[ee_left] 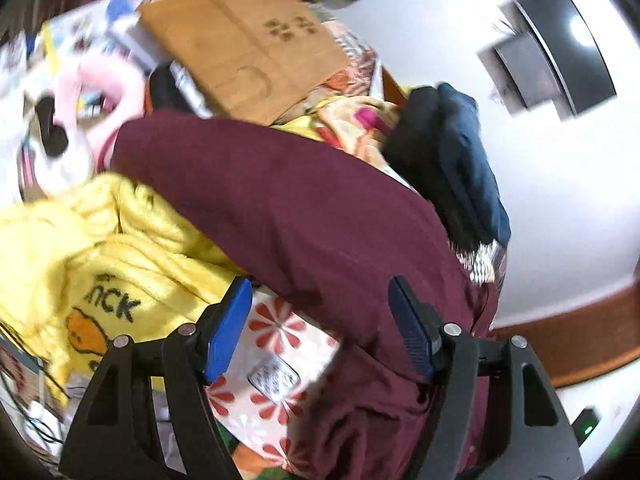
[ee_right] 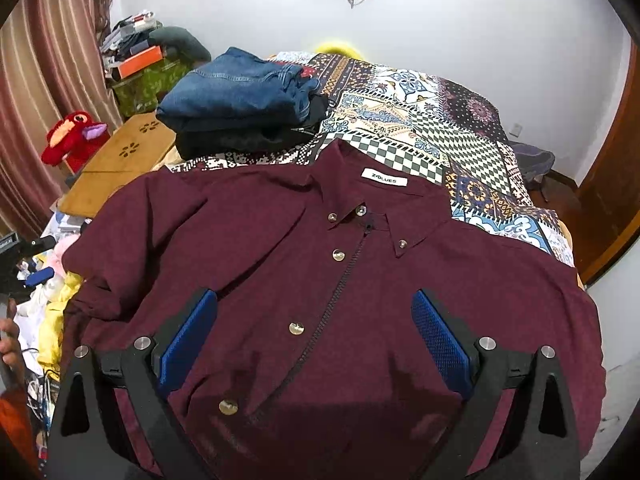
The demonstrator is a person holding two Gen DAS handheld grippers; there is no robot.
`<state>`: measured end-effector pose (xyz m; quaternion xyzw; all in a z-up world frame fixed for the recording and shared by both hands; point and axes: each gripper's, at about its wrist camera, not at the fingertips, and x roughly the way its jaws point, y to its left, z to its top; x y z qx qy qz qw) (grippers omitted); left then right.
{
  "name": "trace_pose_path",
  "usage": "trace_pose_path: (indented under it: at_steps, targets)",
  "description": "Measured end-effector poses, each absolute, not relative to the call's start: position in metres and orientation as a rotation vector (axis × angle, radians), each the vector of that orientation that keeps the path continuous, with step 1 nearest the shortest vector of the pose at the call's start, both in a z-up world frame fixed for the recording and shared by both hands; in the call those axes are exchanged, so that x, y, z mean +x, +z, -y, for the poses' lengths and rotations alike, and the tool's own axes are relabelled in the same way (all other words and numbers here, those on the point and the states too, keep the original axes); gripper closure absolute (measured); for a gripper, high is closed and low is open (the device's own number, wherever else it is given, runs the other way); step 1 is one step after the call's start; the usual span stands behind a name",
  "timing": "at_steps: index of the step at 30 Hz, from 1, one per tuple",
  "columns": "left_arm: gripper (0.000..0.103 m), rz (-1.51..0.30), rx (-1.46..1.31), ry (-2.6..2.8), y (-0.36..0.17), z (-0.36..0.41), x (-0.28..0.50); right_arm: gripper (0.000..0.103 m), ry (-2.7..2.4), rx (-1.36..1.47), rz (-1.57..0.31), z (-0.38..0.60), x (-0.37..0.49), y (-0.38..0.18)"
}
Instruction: Fold large clothes
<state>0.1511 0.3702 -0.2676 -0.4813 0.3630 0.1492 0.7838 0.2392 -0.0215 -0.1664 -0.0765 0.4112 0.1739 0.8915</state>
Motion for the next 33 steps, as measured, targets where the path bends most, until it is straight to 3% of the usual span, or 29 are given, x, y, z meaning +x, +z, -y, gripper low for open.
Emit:
trace_pose_path:
  at_steps: [14, 19, 21, 24, 33]
  targets:
    - [0.035, -0.818, -1.251, 0.286, -0.340, -0.399, 0.196, 0.006, 0.343, -0.205, -0.910, 0.008, 0.252, -0.179]
    - [0.054, -0.820, -0.966, 0.401, -0.304, -0.384, 0.206, 0.007, 0.347, -0.204, -0.906, 0.009, 0.250, -0.177]
    - [0.069, -0.824, -0.845, 0.432, -0.289, -0.379, 0.211, 0.006, 0.352, -0.200, -0.900, 0.011, 0.250, -0.175]
    - [0.083, -0.801, -0.775, 0.432, -0.268, -0.375, 0.214, 0.006, 0.357, -0.185, -0.886, 0.015, 0.248, -0.171]
    - [0.094, -0.642, -0.641, 0.340, -0.176, -0.323, 0.232, 0.006, 0.341, -0.095, -0.827, 0.051, 0.238, -0.151]
